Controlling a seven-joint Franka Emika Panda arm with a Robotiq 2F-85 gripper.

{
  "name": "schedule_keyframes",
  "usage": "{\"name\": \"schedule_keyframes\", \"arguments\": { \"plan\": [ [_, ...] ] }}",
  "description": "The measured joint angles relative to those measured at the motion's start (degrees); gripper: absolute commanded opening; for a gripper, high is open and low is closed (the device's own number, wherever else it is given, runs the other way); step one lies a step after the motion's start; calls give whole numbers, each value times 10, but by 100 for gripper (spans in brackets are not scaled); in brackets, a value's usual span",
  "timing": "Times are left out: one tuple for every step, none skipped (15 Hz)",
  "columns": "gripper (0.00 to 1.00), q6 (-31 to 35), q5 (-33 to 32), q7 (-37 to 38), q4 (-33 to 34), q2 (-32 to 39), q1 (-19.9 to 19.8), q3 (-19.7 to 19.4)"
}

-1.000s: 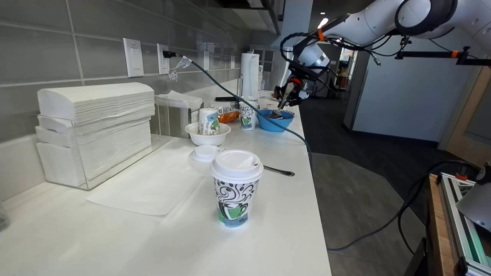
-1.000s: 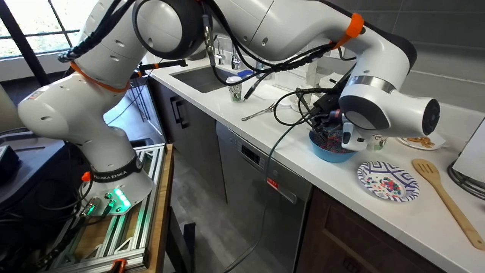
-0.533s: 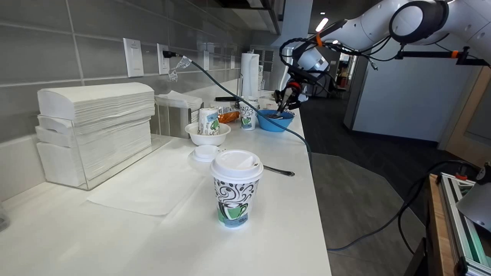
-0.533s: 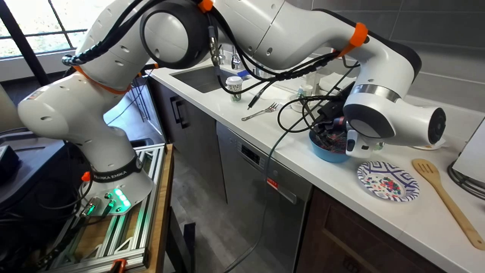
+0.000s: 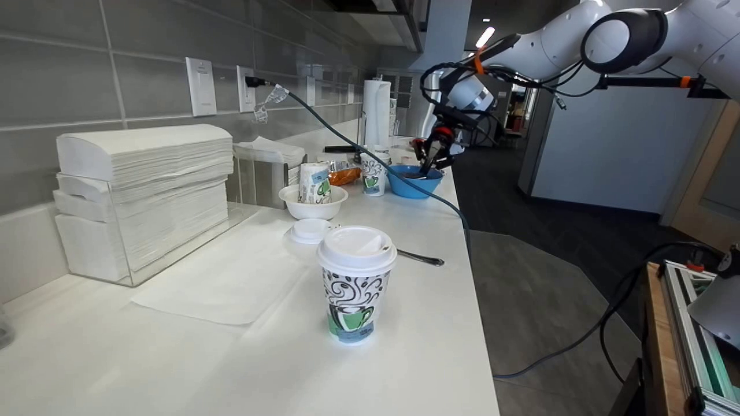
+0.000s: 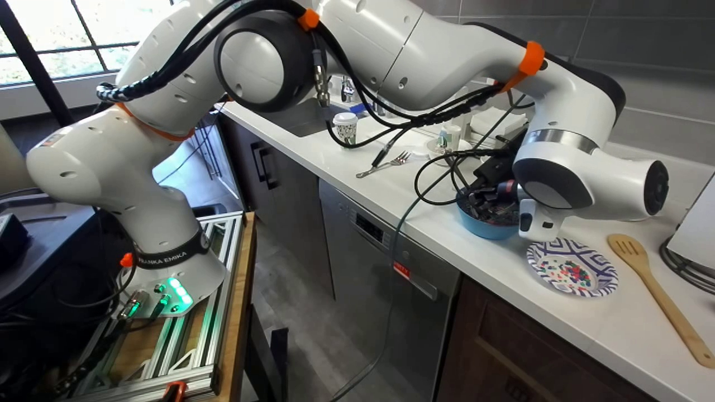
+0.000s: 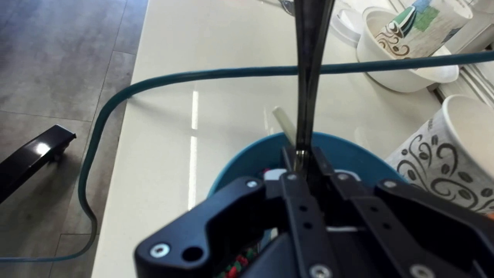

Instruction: Use the silver spoon to put some of the contents of the blue bowl into the white plate with blue markings

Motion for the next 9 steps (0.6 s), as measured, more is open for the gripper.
{"name": "schedule_keyframes", "arguments": {
  "plan": [
    [3, 2, -7, 0, 4, 1, 1, 0],
    [3, 6, -15, 0, 7, 2, 3, 0],
    [3, 11, -23, 0, 9, 2, 5, 0],
    [3, 15, -31, 0, 12, 2, 8, 0],
    [3, 22, -40, 0, 15, 2, 11, 0],
    [3, 28, -49, -1, 17, 2, 14, 0],
    [3, 38, -59, -3, 18, 1, 18, 0],
    [3, 50, -69, -5, 19, 0, 22, 0],
    [3, 64, -80, -9, 19, -2, 27, 0]
  ]
}}
